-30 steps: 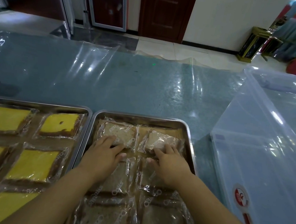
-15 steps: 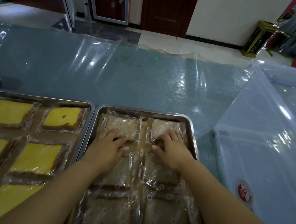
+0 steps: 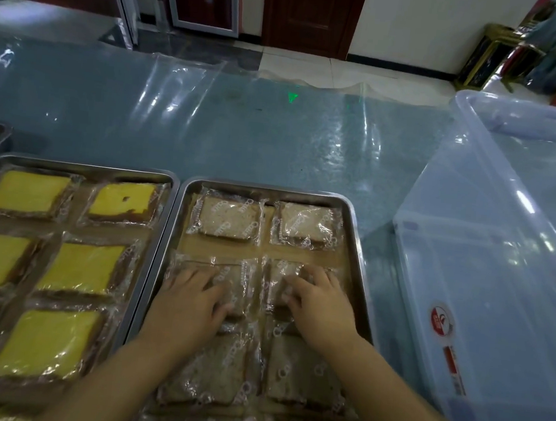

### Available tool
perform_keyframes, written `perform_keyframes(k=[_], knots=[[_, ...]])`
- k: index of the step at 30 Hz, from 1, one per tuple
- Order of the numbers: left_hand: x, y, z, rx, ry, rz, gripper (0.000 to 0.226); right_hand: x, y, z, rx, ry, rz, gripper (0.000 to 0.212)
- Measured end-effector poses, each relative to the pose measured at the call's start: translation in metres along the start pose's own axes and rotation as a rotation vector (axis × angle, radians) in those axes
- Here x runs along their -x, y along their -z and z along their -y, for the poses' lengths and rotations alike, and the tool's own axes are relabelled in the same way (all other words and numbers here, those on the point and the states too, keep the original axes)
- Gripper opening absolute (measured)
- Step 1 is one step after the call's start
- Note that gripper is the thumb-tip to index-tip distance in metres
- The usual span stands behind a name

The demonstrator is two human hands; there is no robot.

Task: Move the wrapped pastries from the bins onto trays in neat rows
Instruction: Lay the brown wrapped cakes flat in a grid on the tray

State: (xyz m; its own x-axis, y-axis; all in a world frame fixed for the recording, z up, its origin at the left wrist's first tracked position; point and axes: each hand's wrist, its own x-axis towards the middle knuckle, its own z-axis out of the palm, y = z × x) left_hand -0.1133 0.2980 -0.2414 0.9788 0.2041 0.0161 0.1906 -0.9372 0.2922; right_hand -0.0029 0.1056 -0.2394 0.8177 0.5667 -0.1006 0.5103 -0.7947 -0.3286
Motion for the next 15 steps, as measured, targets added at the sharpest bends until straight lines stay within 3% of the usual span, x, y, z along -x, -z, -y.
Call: perform_keyframes(k=[15], knots=[[-0.016, -0.001, 0.005, 0.113, 0.0, 0.007, 0.042, 0.004, 0.009, -0.012, -0.055, -0.034, -0.022, 0.03]])
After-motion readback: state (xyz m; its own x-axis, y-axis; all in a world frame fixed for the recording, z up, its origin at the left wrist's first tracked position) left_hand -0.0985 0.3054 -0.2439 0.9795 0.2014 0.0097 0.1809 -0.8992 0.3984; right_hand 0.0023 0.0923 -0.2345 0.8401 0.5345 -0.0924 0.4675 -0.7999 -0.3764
